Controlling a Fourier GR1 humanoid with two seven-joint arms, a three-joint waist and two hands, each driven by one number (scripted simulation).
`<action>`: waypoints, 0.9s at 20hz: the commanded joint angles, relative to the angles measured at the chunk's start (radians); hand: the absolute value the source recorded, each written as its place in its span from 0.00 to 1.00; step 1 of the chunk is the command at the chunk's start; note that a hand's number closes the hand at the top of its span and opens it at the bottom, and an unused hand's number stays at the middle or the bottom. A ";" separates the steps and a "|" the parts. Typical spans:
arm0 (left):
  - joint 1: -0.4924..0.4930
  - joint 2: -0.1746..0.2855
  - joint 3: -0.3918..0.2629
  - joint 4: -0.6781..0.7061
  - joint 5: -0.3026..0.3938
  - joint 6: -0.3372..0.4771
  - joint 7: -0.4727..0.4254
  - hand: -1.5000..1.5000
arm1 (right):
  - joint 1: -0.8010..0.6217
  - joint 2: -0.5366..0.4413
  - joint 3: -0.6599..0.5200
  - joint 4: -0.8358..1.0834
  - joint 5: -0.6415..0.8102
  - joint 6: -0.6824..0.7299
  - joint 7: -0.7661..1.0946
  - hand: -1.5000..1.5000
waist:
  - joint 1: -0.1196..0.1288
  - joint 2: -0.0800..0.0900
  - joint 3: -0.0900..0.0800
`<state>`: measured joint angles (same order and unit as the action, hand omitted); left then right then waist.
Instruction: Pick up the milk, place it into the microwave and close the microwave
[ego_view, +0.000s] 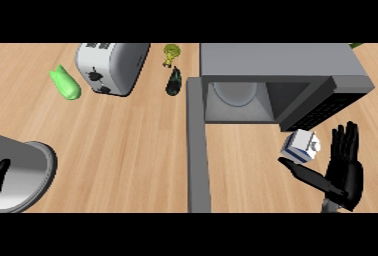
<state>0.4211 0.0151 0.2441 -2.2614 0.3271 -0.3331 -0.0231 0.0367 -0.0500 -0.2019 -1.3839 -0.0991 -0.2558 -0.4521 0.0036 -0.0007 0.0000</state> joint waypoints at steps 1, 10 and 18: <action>-0.006 -0.004 0.047 0.021 0.026 -0.029 -0.014 0.00 | -0.040 -0.024 -0.022 0.113 -0.009 0.030 -0.056 0.00 | 0.001 0.000 0.000; -0.028 0.041 0.102 -0.022 0.114 -0.031 0.058 0.00 | -0.132 -0.077 -0.066 0.294 -0.011 0.053 -0.169 0.00 | 0.002 0.000 0.000; -0.015 -0.014 -0.014 -0.067 -0.001 0.030 0.088 0.00 | -0.252 -0.134 -0.154 0.571 -0.033 0.029 -0.275 0.00 | 0.005 0.002 0.001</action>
<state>0.4235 0.0098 0.2476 -2.2981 0.3428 -0.3308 0.0147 -0.1395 -0.1324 -0.3010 -0.9375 -0.1178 -0.2140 -0.7067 0.0076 0.0005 0.0006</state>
